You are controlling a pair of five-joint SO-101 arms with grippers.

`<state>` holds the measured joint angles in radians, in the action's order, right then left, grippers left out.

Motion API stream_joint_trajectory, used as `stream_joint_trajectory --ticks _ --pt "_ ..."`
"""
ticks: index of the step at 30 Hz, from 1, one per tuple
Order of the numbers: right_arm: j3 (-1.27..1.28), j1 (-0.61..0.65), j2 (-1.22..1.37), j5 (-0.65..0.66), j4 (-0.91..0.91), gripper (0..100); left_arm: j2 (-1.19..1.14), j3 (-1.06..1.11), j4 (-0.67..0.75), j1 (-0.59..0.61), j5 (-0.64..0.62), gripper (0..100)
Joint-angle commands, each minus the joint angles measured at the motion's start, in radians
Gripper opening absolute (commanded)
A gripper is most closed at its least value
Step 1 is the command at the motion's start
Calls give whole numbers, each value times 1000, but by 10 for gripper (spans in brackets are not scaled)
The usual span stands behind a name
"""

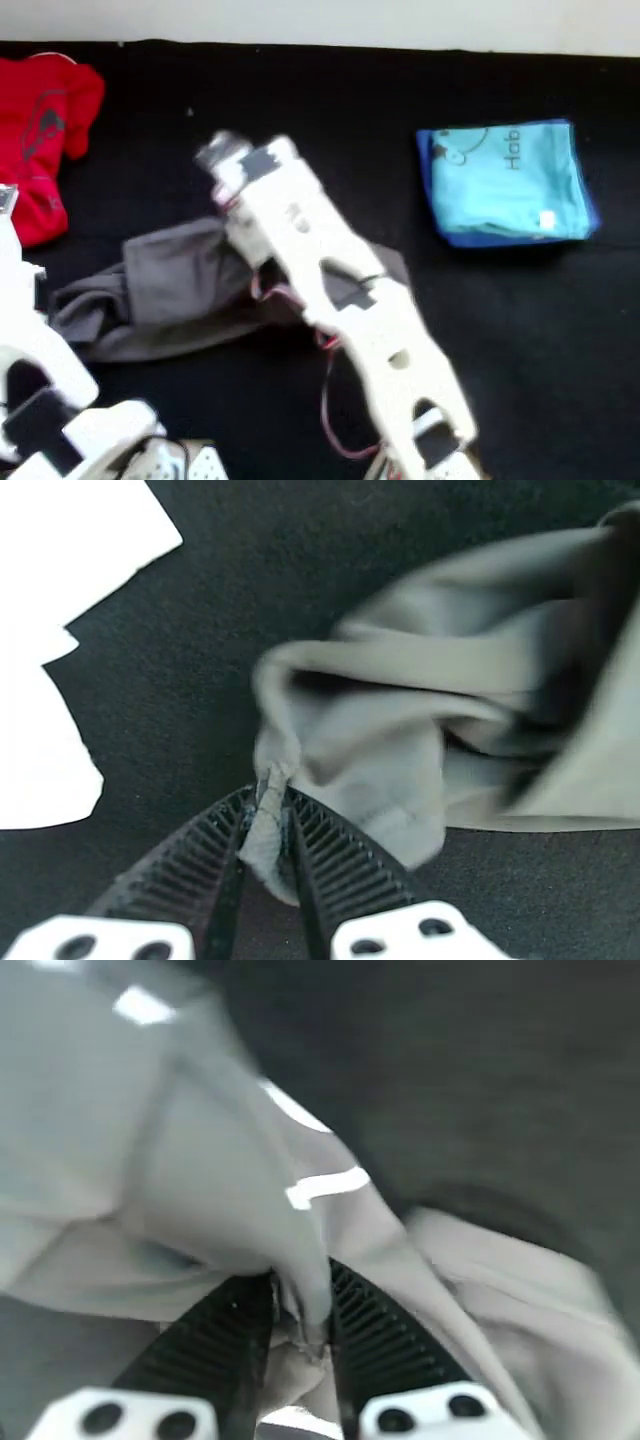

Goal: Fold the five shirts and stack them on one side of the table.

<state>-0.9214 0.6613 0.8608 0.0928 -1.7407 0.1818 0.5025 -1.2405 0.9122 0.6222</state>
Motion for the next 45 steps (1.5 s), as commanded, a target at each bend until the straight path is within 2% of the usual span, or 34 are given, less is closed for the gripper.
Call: stream_joint_trajectory --ticks 1,7,12,14,17,19,22,26,31,33,38,42,45 --pt "-77 -165 -104 -5 -22 5 10 -12 -9 -25 11 10" --pt "10 -280 -225 -2 -24 5 5 -5 -176 -206 14 10" --pt "168 -308 -242 17 -21 9 2 -5 -186 -232 11 10" --pt "199 -308 -245 32 -21 53 2 -5 -186 -232 11 10" --pt "196 -309 -266 32 -22 178 1 -5 -186 -232 12 10" --pt "177 -309 -323 32 -22 208 1 -4 -186 -231 12 10" --pt "153 -292 -446 26 -22 197 1 -4 -186 -229 12 10" --pt "159 -203 -581 21 -21 197 1 -4 -186 -229 12 10" --pt "162 -31 -573 26 -4 197 1 -4 -186 -229 12 10" --pt "154 -4 -522 26 12 197 1 -4 -186 -229 12 10" --pt "154 -47 -390 26 -12 180 1 -5 -186 -170 17 10" --pt "157 -137 -414 23 -22 1 1 -10 -186 -111 98 10" --pt "162 -191 -498 23 -24 7 1 -12 -186 -99 112 10"
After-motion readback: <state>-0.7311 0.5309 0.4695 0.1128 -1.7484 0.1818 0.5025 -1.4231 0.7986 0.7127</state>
